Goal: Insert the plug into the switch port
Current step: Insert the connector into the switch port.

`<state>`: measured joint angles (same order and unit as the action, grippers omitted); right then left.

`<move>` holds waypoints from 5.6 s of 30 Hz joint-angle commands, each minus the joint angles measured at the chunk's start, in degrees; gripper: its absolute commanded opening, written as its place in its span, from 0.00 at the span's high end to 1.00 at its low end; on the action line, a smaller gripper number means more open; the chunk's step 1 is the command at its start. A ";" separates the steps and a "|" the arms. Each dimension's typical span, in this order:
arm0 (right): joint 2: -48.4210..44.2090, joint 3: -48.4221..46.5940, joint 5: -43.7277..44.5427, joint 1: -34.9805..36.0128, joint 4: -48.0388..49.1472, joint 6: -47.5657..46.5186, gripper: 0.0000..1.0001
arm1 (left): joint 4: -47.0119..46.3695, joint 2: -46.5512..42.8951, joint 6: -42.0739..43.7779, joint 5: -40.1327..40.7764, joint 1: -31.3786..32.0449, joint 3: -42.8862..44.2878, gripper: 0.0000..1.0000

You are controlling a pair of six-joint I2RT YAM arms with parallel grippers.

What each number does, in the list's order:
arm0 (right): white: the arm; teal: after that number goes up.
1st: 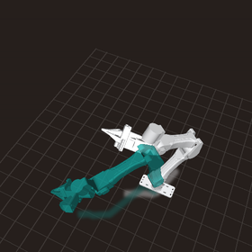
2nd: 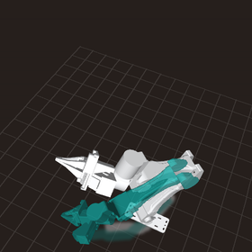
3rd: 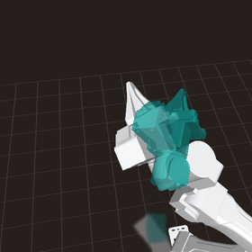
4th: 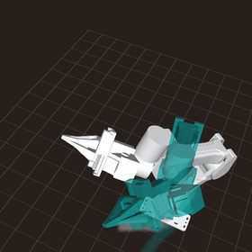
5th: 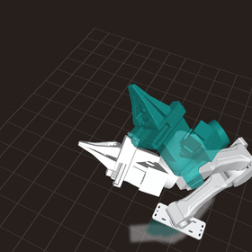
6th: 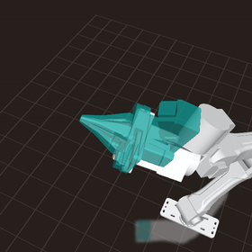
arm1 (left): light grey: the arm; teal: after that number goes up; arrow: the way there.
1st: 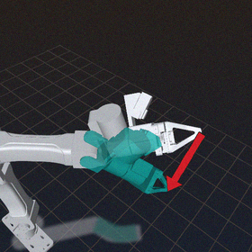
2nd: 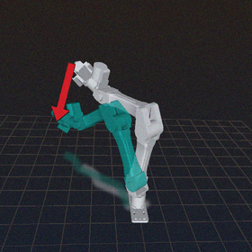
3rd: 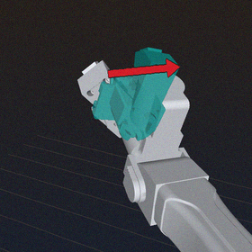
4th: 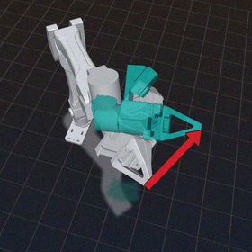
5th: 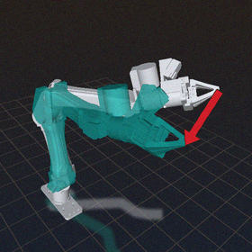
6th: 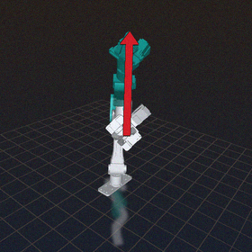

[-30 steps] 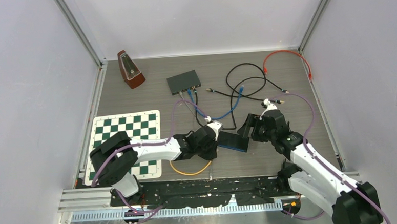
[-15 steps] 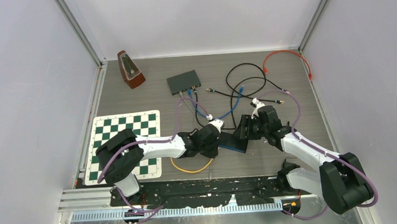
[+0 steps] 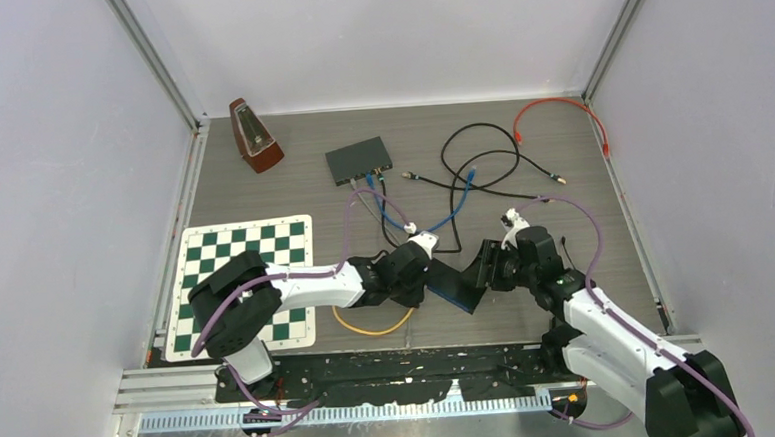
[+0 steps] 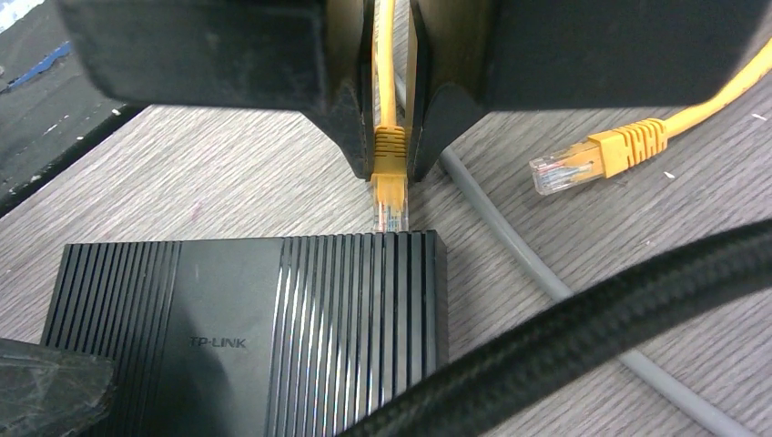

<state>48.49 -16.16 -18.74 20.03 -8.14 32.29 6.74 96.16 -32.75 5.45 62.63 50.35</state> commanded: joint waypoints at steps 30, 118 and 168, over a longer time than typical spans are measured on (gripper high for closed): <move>34.16 -23.53 -11.96 2.20 3.76 -19.08 0.47 | 2.18 0.57 11.91 1.05 -1.27 2.70 1.00; 45.06 -15.85 -29.66 -0.75 14.19 -12.02 0.62 | 8.57 4.77 16.95 7.47 0.56 13.86 1.00; 51.08 -15.69 -31.63 6.85 14.90 -11.59 0.65 | -4.84 8.72 33.56 -9.22 -5.40 21.17 1.00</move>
<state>96.66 -35.57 -46.04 20.27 13.74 18.55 28.12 104.84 3.62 -0.80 59.55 67.37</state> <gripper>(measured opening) 0.379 0.132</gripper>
